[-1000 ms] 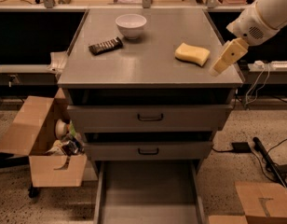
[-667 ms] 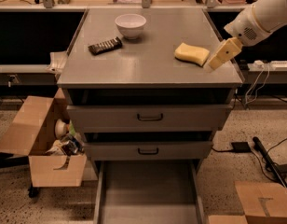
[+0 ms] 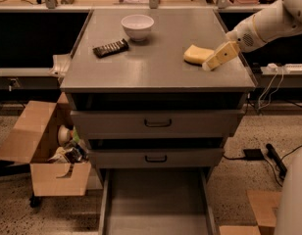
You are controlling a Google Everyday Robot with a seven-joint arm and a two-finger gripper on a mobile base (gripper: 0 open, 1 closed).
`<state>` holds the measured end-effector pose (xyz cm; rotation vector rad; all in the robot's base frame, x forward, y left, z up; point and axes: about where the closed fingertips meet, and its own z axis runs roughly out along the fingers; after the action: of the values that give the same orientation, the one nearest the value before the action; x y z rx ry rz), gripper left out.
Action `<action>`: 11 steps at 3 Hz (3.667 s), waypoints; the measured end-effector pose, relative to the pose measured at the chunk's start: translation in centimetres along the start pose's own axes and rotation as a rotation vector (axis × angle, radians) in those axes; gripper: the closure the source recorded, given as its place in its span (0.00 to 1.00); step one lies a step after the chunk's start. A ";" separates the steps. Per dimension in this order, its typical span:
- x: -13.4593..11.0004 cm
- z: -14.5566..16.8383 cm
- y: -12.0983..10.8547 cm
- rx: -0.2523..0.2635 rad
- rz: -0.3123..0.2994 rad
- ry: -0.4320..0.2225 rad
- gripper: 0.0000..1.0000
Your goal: Place sponge into bottom drawer
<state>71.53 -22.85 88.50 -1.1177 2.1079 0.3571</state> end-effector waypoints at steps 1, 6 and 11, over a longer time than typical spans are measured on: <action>0.0 1.8 -0.8 -0.016 0.034 -0.027 0.00; 1.5 6.8 -3.6 0.036 0.123 -0.049 0.72; -6.4 -2.9 7.7 -0.192 -0.277 -0.404 1.00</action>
Offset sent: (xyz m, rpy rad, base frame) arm 0.0468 -0.0147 -0.0421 0.0959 0.0142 -0.1166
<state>66.39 -15.94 94.41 -1.3045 1.5690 0.6056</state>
